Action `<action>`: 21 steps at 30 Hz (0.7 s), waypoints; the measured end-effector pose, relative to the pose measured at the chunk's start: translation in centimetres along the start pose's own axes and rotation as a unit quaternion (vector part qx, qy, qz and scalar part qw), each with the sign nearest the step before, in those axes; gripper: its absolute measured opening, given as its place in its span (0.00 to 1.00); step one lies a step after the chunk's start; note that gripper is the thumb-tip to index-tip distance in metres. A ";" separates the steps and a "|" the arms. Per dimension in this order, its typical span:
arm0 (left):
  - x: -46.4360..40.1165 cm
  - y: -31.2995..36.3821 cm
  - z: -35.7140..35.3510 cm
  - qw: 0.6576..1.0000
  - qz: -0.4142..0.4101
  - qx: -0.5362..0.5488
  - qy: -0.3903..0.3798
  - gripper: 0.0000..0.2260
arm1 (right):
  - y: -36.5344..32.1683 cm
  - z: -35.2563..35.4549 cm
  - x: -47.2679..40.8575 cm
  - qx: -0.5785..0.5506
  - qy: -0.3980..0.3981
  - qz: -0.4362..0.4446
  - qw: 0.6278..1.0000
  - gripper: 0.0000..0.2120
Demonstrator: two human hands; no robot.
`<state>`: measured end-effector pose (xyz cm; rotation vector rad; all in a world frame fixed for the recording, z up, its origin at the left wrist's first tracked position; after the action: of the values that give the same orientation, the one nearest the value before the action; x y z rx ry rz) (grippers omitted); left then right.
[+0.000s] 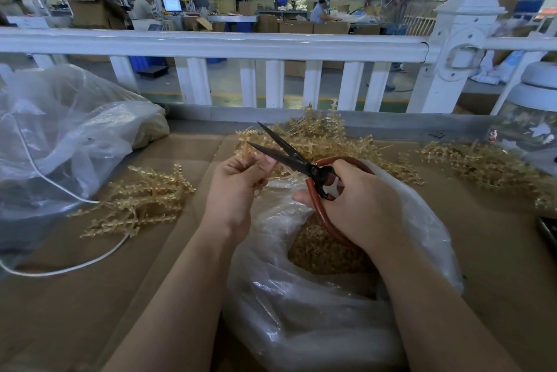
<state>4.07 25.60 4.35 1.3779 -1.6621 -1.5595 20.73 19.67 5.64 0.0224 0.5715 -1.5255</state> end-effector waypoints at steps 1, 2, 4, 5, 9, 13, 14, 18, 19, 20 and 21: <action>0.0 -0.1 0.1 1.000 0.001 0.000 0.005 0.04 | 0.1 -0.1 0.0 -0.002 0.004 0.001 1.000 0.30; 0.0 -0.2 0.2 1.000 0.002 -0.001 0.012 0.08 | 0.2 -0.2 -0.1 -0.006 0.005 0.002 1.000 0.31; -0.1 -0.3 0.4 1.000 0.004 -0.006 0.019 0.13 | 0.4 -0.4 -0.2 -0.012 0.005 0.001 1.000 0.33; -0.1 -0.3 0.4 1.000 0.003 -0.006 0.019 0.13 | 0.4 -0.5 -0.3 -0.012 0.005 0.001 1.000 0.33; 0.0 -0.1 0.2 1.000 0.008 0.012 0.009 0.03 | 0.5 -0.4 -0.2 -0.001 0.022 0.002 1.000 0.32; 0.0 -0.3 0.2 1.000 0.012 0.017 0.004 0.02 | 0.5 -0.4 -0.1 0.004 0.031 0.008 0.999 0.34; 0.0 -0.3 0.2 1.000 0.012 0.015 0.002 0.02 | 0.5 -0.4 0.0 0.003 0.033 0.010 0.999 0.35; -0.1 -0.3 0.3 1.000 0.010 0.015 0.007 0.03 | 0.7 -0.6 -0.1 -0.007 0.029 0.018 0.999 0.39; -0.1 -0.4 0.3 1.000 0.008 0.013 0.007 0.03 | 0.7 -0.5 0.0 -0.008 0.034 0.021 0.999 0.38; -0.2 -0.4 0.3 1.000 0.004 0.011 0.004 0.03 | 0.7 -0.5 0.0 -0.008 0.038 0.023 0.999 0.37; -0.3 -0.5 0.2 1.000 -0.001 0.010 0.001 0.03 | 0.7 -0.5 0.1 -0.007 0.040 0.023 0.999 0.36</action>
<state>4.12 26.02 3.94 1.3916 -1.6797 -1.5457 21.27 19.84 4.97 0.0856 0.6404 -1.4815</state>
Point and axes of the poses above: each hand's wrist, its own x-axis away from the middle knuckle, its own z-axis out of the back of the hand, y = z × x, the point moved 7 cm from there along -x, towards the middle knuckle, and after that the axes turned 13 degrees about -y, right-handed, at the moved point
